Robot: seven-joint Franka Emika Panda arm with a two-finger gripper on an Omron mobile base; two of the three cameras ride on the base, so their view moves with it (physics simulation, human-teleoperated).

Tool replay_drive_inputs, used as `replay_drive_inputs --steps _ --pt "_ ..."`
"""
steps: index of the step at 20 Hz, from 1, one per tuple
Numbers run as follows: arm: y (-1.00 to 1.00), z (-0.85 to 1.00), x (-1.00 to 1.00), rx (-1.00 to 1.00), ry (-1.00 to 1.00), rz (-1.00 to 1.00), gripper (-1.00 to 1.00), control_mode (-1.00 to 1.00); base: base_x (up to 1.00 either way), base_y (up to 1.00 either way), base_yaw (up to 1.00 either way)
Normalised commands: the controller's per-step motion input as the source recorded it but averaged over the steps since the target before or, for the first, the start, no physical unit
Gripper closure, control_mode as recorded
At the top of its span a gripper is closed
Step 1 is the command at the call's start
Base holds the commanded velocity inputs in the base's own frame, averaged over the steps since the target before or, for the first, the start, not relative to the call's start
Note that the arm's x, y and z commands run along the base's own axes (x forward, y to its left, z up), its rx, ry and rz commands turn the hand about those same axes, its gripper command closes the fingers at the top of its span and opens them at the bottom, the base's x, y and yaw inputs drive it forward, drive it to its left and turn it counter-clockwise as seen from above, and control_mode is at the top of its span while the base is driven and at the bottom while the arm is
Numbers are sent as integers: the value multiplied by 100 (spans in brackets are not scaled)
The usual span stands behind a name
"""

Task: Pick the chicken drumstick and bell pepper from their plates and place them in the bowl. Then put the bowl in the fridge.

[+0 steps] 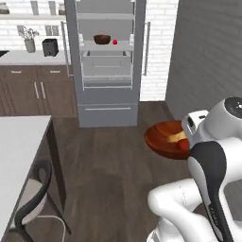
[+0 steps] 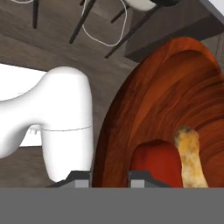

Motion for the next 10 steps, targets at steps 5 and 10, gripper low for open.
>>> replay_drive_inputs --steps 5,10 --pt "0 0 0 0 0 0 100 100 100 10 -18" --pt "0 0 0 0 0 0 100 100 100 12 -1"
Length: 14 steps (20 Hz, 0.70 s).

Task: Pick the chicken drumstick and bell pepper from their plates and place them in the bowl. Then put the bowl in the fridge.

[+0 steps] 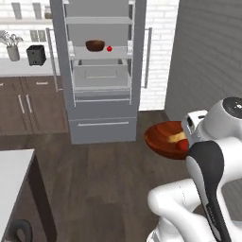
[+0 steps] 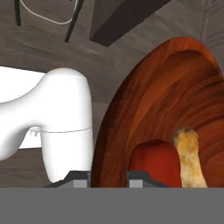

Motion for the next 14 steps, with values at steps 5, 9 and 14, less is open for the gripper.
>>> replay_drive_inputs --steps 5,9,14 --pt "0 0 0 0 0 0 100 100 100 31 0" --pt "0 0 0 0 0 0 100 100 100 72 0" --pt "0 0 0 0 0 0 100 100 100 64 -4"
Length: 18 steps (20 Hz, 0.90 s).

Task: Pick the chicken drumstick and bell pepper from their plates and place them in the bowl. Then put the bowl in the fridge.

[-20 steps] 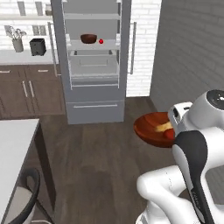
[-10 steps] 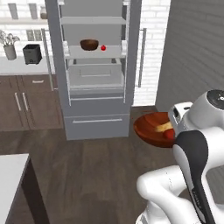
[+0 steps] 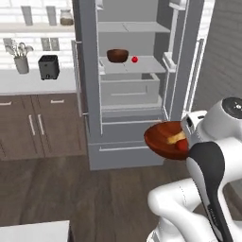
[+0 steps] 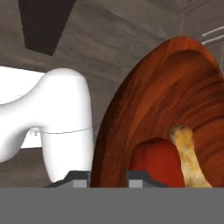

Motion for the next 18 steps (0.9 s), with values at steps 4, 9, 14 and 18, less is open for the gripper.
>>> replay_drive_inputs --steps 4,9,14,18 --pt "0 0 0 0 0 0 100 100 97 -1 -18" --pt "0 0 0 0 0 0 100 100 79 4 -18" --pt "0 0 0 0 0 0 100 100 76 9 -10" --pt "0 0 0 0 0 0 100 100 52 0 -8"
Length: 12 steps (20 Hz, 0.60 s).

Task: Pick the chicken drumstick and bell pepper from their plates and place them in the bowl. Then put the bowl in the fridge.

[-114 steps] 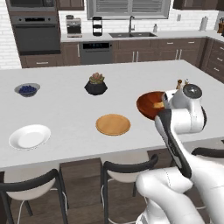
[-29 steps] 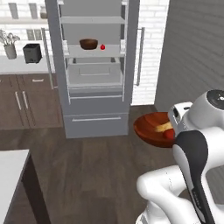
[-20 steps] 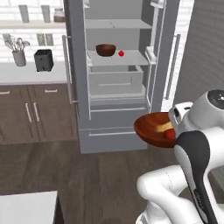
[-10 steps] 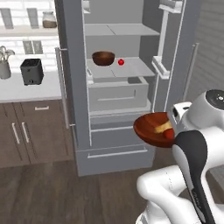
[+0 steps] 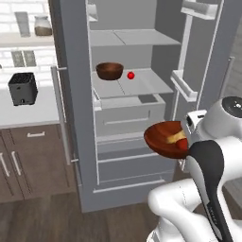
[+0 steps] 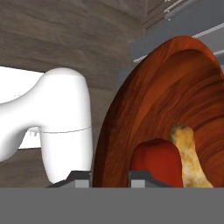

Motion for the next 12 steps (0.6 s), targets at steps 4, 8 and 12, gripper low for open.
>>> replay_drive_inputs --steps 4,8,12 --pt "0 0 0 0 0 0 100 100 58 3 -2" --pt "0 0 0 0 0 0 100 100 81 0 0" --pt "0 0 0 0 0 0 100 100 74 0 0"
